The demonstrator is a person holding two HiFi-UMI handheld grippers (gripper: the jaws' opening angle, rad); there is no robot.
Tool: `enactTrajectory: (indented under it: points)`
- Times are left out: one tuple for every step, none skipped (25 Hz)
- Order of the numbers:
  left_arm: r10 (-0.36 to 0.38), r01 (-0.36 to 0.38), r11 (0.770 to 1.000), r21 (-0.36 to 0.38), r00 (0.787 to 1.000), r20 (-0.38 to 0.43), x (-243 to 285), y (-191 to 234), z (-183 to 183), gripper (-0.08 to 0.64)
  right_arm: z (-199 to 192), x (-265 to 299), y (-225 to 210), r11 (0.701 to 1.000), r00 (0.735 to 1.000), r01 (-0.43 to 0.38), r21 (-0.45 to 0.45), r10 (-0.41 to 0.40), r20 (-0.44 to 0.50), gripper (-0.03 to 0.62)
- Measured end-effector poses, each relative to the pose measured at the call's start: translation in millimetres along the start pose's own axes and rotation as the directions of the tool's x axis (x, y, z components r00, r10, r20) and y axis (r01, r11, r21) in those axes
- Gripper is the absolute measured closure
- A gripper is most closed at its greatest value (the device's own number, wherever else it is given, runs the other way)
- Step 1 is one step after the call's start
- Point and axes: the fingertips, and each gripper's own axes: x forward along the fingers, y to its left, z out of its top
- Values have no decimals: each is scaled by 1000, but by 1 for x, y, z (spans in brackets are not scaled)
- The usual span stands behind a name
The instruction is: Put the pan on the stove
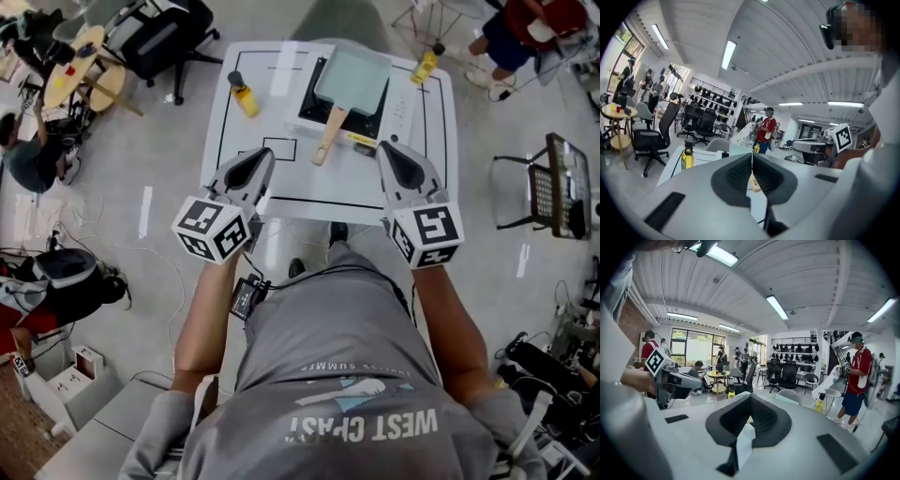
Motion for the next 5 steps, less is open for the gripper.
enactTrajectory:
  points:
    - [0,-1,1000,26,1000,3,-4,-5,2,558,0,-6,2,1000,1000,-2,1,2,1,584]
    - [1,-1,999,54,1000,5,-8,-10,4,560,0,-11,4,1000,1000,-5,3,5,2,584]
    - [1,-2,996,86,1000,6,-12,-15,5,561,0,-16,6,1000,1000,-7,5,7,3,584]
    - [2,-2,993,120,1000,6,-15,-20,6,561,0,-21,8,1000,1000,-8,8,8,4,584]
    - [3,-3,988,154,1000,6,-19,-24,7,561,-1,-26,10,1000,1000,-10,10,10,5,584]
